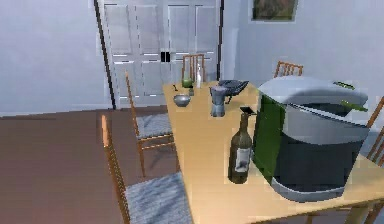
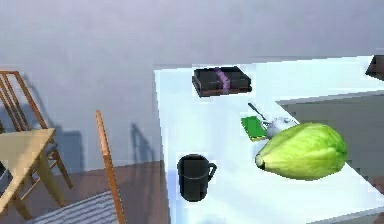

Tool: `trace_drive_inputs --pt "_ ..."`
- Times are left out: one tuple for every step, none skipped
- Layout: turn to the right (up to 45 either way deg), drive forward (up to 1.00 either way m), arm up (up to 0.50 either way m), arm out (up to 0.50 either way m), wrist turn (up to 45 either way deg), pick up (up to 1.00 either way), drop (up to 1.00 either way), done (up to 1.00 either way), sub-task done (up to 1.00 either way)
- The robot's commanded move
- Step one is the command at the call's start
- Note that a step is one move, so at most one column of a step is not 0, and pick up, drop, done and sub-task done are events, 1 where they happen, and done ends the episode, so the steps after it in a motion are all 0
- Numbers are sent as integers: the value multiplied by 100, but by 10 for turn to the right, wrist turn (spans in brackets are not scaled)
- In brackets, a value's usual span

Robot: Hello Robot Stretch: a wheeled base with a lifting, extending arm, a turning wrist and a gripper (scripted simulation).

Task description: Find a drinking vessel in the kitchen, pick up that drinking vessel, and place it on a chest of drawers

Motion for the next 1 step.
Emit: trace_drive_inputs --pt "60 0 0 0 0 0 0 0 0"
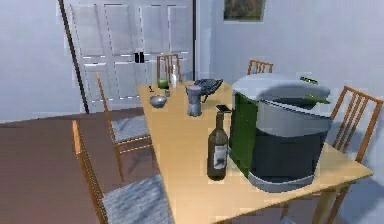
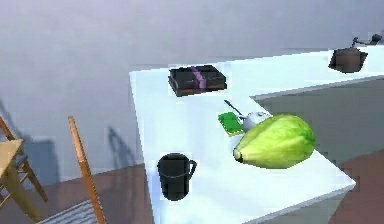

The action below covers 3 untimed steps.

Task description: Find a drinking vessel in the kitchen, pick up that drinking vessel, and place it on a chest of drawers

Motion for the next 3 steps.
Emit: trace_drive_inputs --pt "0 15 0 0 0 0 0 0 0" --pt "120 0 0 0 0 0 0 0 0" --pt "0 0 50 0 0 0 0 0 0"
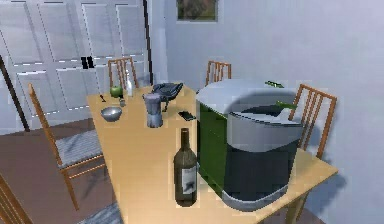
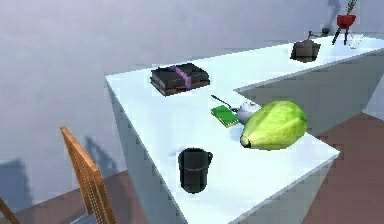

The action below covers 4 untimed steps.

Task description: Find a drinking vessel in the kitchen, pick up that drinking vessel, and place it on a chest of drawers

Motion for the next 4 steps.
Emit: trace_drive_inputs --pt "0 0 38 0 0 0 0 0 0" --pt "0 0 0 8 0 0 0 0 0" --pt "0 0 0 0 450 0 0 0 0" --pt "0 0 0 0 450 0 0 0 0"
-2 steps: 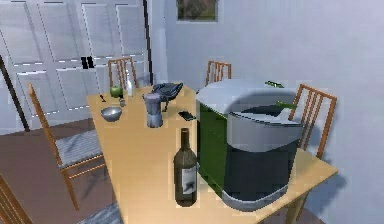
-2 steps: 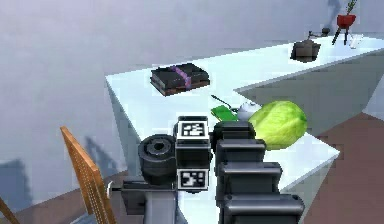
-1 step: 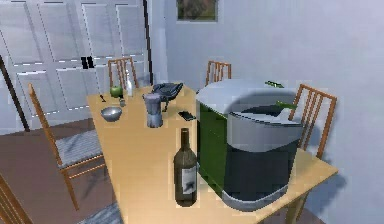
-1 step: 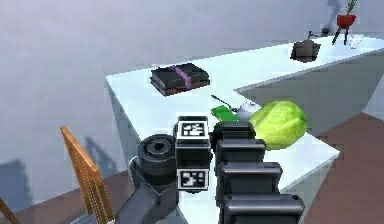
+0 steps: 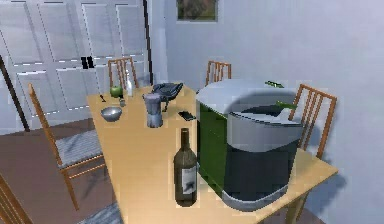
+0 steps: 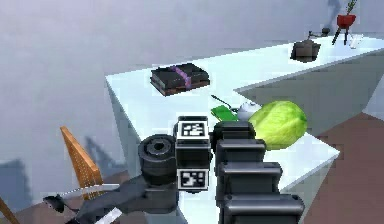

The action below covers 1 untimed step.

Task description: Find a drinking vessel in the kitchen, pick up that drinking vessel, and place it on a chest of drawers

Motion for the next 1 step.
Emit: trace_drive_inputs --pt "0 0 0 0 450 0 0 0 0"
